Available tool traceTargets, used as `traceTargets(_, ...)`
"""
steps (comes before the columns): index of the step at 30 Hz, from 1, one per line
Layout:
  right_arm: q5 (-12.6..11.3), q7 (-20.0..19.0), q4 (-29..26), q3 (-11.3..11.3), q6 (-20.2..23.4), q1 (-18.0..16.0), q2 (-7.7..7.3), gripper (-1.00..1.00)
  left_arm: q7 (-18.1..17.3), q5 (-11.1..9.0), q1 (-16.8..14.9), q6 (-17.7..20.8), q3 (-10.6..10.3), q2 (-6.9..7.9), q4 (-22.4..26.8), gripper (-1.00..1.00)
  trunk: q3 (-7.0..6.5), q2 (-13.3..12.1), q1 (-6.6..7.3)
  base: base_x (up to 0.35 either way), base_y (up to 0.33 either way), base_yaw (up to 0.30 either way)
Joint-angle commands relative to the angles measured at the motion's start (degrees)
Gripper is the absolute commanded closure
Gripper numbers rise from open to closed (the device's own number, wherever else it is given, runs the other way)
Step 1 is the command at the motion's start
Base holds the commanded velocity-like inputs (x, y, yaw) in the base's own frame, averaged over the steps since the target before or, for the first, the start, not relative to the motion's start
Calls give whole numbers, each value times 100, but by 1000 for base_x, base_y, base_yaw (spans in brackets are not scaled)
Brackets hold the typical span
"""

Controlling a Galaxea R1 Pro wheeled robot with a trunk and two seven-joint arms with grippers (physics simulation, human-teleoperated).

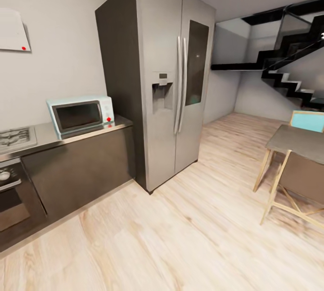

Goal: In the kitchen, take the popcorn bag from the countertop, put it into the microwave, and heat it until the popcorn is cooked so the cooked popcorn ends up inside the bag.

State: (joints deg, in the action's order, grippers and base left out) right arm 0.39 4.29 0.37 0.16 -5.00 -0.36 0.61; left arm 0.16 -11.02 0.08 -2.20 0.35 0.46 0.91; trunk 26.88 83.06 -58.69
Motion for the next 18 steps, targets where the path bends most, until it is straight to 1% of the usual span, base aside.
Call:
traceTargets(1, 5, 20, 4, 2, -18, -3, 1, -100, 2, -32, 1, -9, 0, -1, 5, -100, 5, 2, -3, 335, 0, 0)
traceTargets(18, 5, 20, 7, 2, -27, 0, 0, -100, 2, -32, 1, -9, 0, -2, 5, -100, 5, 2, -3, 335, 0, 0)
